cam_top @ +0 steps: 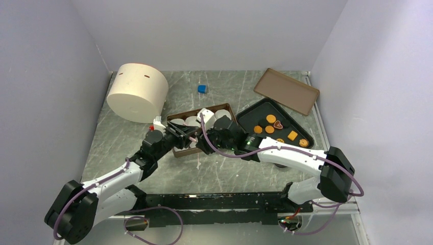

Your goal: Pack the cookies

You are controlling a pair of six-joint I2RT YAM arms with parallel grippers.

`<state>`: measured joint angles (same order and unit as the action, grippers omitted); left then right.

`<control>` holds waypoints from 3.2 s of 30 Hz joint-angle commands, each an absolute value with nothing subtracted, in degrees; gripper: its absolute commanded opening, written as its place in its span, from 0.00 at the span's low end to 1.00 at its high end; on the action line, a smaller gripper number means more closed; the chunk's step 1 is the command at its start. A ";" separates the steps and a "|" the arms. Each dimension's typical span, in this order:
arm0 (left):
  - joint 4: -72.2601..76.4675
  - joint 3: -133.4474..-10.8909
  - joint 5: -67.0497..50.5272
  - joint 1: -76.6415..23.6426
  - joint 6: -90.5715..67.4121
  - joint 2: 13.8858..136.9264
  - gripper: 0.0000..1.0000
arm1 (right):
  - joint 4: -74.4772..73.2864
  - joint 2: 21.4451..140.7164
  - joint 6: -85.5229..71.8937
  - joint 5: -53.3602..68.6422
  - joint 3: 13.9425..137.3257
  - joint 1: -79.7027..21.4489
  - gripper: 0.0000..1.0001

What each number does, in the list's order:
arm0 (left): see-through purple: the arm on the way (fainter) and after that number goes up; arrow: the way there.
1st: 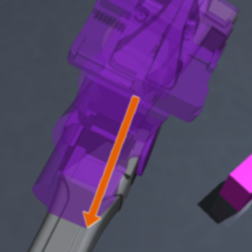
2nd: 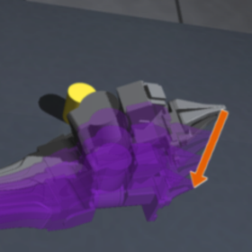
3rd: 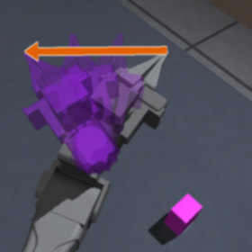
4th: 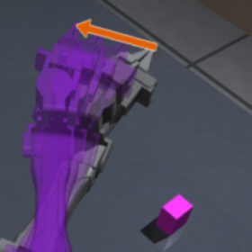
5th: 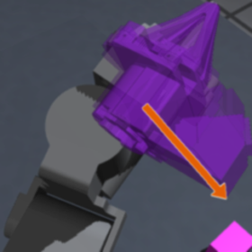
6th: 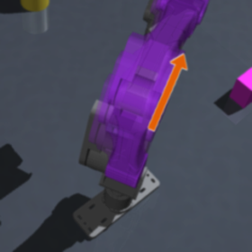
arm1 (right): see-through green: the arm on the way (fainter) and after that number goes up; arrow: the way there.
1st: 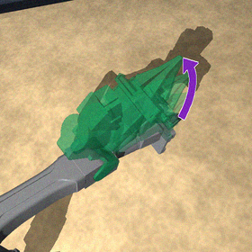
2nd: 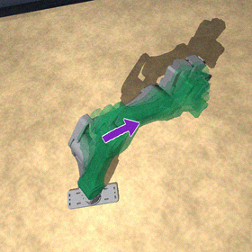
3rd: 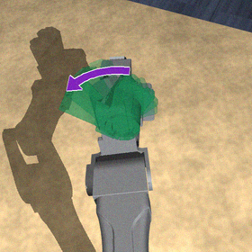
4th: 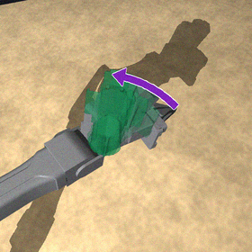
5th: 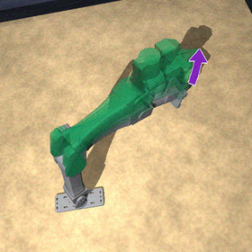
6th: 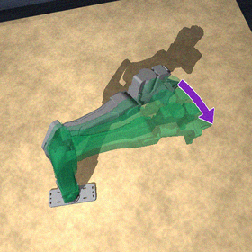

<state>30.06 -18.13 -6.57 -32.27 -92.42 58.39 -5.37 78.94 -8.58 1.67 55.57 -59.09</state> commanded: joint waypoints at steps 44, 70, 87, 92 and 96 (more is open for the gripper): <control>-16.20 -50.08 25.37 -31.18 -9.24 41.35 0.96 | -47.61 74.35 -14.80 -7.63 66.09 -27.50 0.38; -14.14 -45.52 23.29 -30.82 -8.70 39.98 0.96 | -43.85 83.05 -15.60 -6.74 59.29 -18.79 0.44; -14.15 -45.35 22.69 -30.84 -8.50 39.59 0.96 | -41.29 85.93 -15.52 -6.73 58.71 -18.37 0.42; -14.15 -45.35 22.69 -30.83 -8.39 39.32 0.96 | -41.40 86.19 -15.21 -6.78 59.48 -18.40 0.37; -14.22 -45.35 22.68 -30.74 -8.43 39.05 0.96 | -42.06 85.19 -15.13 -6.67 60.39 -18.47 0.32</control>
<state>-16.78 -45.28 22.79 -31.03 -10.09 39.92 -42.85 86.30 -15.05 -6.09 58.43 -18.70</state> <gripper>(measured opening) 0.961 0.402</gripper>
